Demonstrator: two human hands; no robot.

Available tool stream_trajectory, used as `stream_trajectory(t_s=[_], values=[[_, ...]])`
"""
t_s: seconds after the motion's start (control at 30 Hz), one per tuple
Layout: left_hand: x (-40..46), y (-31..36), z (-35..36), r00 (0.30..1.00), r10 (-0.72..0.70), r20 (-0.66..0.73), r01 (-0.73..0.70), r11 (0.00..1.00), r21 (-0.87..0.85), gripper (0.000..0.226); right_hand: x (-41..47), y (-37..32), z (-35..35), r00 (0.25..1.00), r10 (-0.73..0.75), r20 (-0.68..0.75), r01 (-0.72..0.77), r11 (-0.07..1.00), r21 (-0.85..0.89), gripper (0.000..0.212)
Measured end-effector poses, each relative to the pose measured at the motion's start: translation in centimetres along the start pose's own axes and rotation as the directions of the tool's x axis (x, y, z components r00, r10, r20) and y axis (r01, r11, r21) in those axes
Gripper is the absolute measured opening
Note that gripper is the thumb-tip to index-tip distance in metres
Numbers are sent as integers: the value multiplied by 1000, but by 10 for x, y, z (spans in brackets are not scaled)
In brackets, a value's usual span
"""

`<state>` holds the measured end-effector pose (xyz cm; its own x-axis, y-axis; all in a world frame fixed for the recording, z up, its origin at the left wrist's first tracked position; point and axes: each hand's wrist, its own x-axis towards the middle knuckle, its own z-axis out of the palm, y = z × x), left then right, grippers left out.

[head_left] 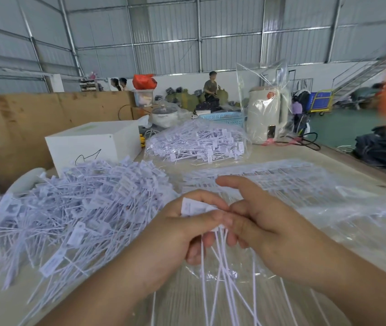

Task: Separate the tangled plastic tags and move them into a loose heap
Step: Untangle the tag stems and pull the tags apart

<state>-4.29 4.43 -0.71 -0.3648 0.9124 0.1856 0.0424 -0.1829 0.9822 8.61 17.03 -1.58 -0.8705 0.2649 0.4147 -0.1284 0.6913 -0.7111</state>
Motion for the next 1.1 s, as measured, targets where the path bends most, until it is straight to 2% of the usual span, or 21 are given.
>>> stream_trajectory(t_s=[0.07,0.1,0.13,0.23,0.3,0.37,0.5,0.6,0.67,0.77,0.87,0.97,1.1], values=[[2,-1,-2,999,-3,-51,0,998,-59,11,1,0,-4,999,44,-1,-44,996,83,40],[3,-1,-4,997,1,-80,-8,996,-86,16,1,-2,-8,997,78,1,-78,991,110,33],[4,-1,-5,994,3,-108,-15,993,-114,19,1,-4,-13,994,108,23,-109,990,91,24],[3,0,-5,993,36,-115,-42,998,-50,12,0,-6,-20,980,156,122,-155,988,-18,35],[2,0,-3,991,65,-114,-63,998,26,9,-1,-4,-19,983,157,93,-159,987,11,38],[2,-1,1,984,99,-151,-95,995,30,8,1,-6,-16,983,167,70,-171,984,49,40],[2,-3,9,966,100,-237,-121,990,-73,7,3,-11,-14,977,213,-27,-207,969,137,40],[3,-2,14,960,71,-272,-130,970,-205,7,3,-16,-6,972,207,-115,-183,964,192,40],[3,-1,11,958,68,-278,-133,966,-223,9,4,-17,-3,972,191,-135,-163,967,197,40],[1,2,1,977,83,-196,-108,987,-119,11,3,-17,-9,990,144,6,-143,976,166,42],[-2,3,-5,994,57,-98,-57,998,-6,18,0,-16,-18,977,115,180,-142,980,141,36],[-1,0,-5,998,40,-58,-37,998,52,14,0,-15,-20,971,144,190,-165,981,101,36],[1,-2,-2,987,101,-121,-90,992,93,12,1,-15,-19,971,201,132,-220,964,151,38]])
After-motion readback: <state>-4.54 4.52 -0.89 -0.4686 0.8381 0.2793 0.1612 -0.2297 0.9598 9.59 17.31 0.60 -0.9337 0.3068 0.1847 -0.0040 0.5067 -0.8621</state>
